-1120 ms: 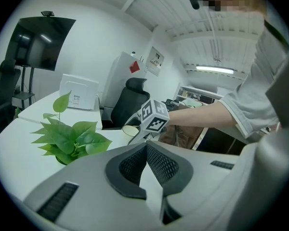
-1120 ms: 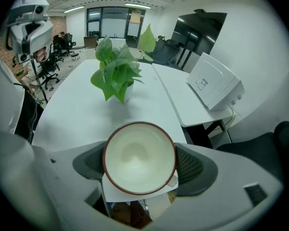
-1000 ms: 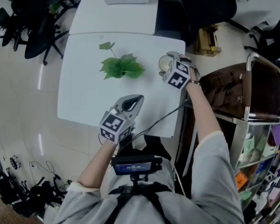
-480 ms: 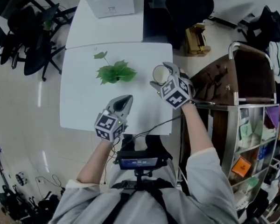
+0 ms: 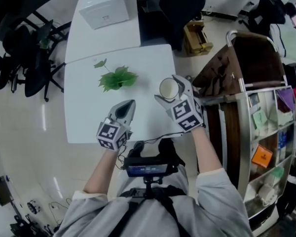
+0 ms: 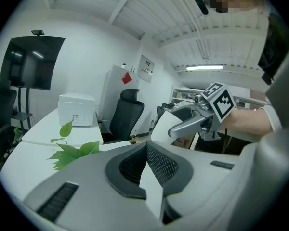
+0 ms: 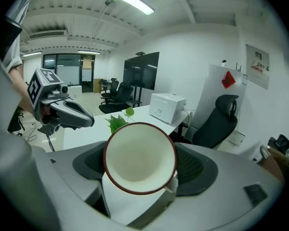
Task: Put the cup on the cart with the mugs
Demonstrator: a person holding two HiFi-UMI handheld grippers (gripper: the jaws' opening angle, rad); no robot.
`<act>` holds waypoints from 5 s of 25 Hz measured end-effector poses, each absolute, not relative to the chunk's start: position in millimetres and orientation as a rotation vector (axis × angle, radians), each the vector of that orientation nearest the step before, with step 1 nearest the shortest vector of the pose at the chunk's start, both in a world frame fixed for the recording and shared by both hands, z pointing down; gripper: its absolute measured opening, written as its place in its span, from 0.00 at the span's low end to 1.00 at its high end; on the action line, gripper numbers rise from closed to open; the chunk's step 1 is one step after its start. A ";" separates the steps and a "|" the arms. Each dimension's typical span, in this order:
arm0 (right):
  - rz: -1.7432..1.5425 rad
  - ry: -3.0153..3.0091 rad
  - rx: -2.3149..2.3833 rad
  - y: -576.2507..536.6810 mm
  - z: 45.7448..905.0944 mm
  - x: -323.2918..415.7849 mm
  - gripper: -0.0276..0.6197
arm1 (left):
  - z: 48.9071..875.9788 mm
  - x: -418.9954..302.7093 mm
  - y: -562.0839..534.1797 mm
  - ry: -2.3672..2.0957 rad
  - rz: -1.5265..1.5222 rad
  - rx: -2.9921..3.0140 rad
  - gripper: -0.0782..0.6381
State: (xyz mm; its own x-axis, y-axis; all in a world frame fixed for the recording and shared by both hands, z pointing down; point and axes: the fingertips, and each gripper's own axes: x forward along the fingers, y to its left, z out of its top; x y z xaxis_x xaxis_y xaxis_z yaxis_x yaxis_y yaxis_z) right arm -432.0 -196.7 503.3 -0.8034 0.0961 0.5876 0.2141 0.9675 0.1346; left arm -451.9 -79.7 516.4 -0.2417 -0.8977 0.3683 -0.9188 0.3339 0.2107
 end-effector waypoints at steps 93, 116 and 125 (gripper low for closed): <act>0.160 -2.110 0.651 -320.7 461.5 233.8 0.68 | 374.1 183.4 -243.4 -1.190 0.254 2.743 0.12; 0.082 -2.199 0.770 -305.2 410.6 249.2 0.72 | 376.5 185.4 -226.2 -1.193 0.281 2.745 0.12; 0.045 -2.381 0.941 -241.8 345.4 278.1 0.32 | 368.4 184.5 -194.9 -1.254 0.285 2.738 0.12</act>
